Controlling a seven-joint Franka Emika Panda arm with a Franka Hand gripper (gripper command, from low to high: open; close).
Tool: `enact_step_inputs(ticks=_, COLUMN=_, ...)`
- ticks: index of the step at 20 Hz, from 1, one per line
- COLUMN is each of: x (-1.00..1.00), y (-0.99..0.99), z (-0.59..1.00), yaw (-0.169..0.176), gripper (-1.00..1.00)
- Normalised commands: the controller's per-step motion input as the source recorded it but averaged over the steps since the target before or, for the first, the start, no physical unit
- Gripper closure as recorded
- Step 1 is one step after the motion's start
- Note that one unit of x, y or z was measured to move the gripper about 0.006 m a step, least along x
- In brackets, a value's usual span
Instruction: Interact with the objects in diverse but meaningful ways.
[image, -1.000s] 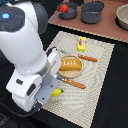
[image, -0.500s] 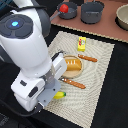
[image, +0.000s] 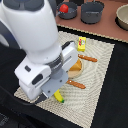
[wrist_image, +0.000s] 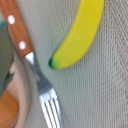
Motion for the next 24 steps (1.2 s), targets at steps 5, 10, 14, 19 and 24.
enact_step_inputs(ticks=5, x=0.35, y=0.53, z=0.68, yaw=-0.001, gripper=-1.0)
enact_step_inputs(ticks=10, x=0.26, y=0.81, z=0.38, yaw=0.02, gripper=-1.0)
enact_step_inputs(ticks=14, x=0.27, y=0.93, z=0.13, yaw=0.05, gripper=-1.0)
enact_step_inputs(ticks=19, x=0.27, y=0.89, z=0.0, yaw=0.039, gripper=-1.0)
enact_step_inputs(ticks=24, x=-0.16, y=0.62, z=0.0, yaw=0.063, gripper=-1.0)
